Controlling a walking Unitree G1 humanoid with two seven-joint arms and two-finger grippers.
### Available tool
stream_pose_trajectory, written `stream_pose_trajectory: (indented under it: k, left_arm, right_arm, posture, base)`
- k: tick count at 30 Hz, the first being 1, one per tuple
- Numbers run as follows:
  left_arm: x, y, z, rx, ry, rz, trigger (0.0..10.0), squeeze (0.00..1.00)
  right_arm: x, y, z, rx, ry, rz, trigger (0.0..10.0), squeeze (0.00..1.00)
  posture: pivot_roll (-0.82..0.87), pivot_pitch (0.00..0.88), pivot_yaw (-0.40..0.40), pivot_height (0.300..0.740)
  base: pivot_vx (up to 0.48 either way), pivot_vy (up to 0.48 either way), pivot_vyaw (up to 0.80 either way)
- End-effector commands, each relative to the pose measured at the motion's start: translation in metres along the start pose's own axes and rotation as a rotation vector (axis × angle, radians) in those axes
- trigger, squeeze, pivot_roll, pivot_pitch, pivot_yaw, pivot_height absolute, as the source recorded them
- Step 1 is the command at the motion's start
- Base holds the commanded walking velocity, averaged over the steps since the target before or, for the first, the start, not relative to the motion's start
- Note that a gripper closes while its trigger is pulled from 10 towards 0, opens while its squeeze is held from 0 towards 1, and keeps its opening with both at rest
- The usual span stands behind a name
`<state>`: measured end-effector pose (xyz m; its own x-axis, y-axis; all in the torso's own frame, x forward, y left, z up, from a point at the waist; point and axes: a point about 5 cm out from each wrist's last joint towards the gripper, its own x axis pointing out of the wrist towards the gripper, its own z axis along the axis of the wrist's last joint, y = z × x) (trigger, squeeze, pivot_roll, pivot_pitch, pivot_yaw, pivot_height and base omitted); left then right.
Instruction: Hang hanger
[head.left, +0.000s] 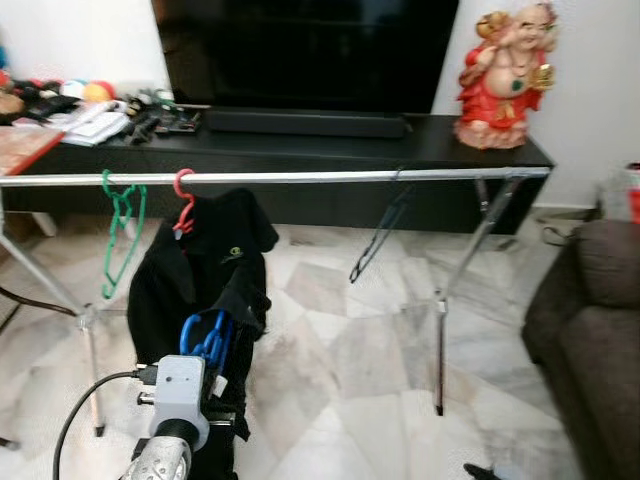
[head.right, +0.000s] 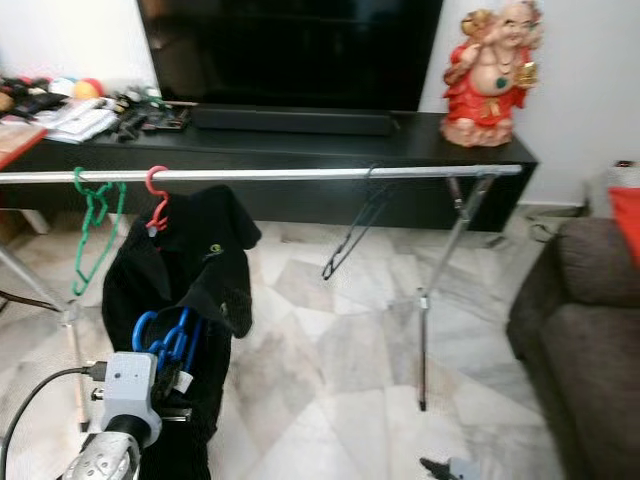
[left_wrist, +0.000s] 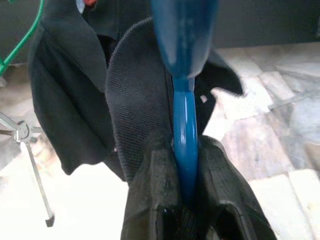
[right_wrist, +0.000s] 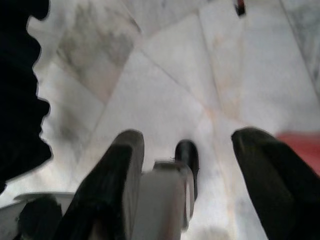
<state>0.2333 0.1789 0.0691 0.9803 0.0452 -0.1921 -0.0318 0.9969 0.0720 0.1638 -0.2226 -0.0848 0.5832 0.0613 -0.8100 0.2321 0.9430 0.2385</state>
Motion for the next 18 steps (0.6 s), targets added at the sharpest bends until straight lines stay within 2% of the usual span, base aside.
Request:
stream_pose_trajectory:
  k: [1, 3, 18]
  left_arm:
    - [0.0004, 0.0013, 0.0066, -0.009, -0.027, 0.016, 10.0, 0.0]
    - [0.0005, 0.0014, 0.0065, -0.016, -0.026, 0.017, 10.0, 0.0]
    - [0.0007, 0.0006, 0.007, -0.015, -0.026, 0.012, 10.0, 0.0]
  right_arm:
    - [0.0014, 0.0011, 0.0095, -0.013, -0.021, 0.004, 10.0, 0.0]
    - [0.0014, 0.0011, 0.0094, -0.013, -0.021, 0.003, 10.0, 0.0]
    - [0.0014, 0.0011, 0.0094, -0.002, -0.027, 0.003, 10.0, 0.0]
  posture:
    - [-0.02, 0.042, -0.004, 0.74]
    - [-0.02, 0.041, -0.004, 0.74]
    - [-0.01, 0.042, -0.005, 0.74]
  base:
    - [0.0, 0.0, 0.0]
    - [0.0, 0.195, 0.0]
    - [0.0, 0.48, 0.0]
